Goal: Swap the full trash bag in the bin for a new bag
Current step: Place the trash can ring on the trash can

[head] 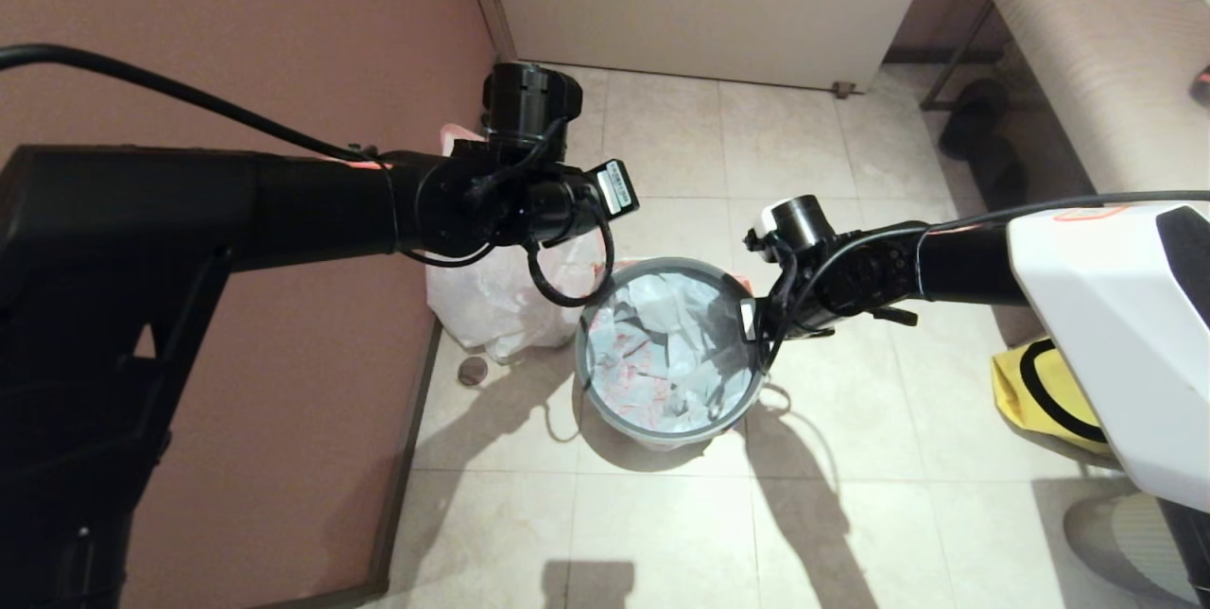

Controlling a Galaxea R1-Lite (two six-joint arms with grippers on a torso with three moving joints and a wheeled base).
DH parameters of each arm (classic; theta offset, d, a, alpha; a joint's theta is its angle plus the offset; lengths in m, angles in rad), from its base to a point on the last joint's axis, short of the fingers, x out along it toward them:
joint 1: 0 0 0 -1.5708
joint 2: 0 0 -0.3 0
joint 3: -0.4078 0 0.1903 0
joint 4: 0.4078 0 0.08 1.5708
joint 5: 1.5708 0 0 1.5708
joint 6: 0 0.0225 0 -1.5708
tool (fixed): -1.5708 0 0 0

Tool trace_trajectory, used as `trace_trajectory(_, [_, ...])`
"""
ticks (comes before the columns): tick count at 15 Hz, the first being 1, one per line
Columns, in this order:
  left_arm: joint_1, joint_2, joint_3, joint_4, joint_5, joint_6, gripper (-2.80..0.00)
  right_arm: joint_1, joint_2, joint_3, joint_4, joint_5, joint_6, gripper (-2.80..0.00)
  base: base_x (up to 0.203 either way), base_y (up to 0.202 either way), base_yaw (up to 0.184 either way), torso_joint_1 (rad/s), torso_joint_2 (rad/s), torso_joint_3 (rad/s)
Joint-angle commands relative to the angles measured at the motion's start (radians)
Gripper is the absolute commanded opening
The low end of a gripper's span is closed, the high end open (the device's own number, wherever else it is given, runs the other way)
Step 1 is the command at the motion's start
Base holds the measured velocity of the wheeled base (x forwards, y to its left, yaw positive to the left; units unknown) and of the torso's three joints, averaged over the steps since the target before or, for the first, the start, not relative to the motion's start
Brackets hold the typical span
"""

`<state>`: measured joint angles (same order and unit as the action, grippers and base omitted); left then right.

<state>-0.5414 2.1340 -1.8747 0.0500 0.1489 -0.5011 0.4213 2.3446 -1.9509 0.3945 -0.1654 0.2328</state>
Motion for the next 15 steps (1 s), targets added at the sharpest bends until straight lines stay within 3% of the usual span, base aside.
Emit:
trace_trajectory(1, [0.000, 0.000, 0.000, 0.001, 0.001, -0.004, -2.80, -0.001, -0.010, 0.000, -0.001, -0.015, 0.001, -2.80, 0.000, 0.000, 0.000, 0.000, 0.00, 0.000])
trace_trajectory(15, [-0.005, -0.003, 0.002, 0.001, 0.008, -0.004, -2.80, -0.013, 0.097, -0.007, -0.105, -0.030, -0.023, -2.80, 0.000, 0.000, 0.000, 0.000, 0.00, 0.000])
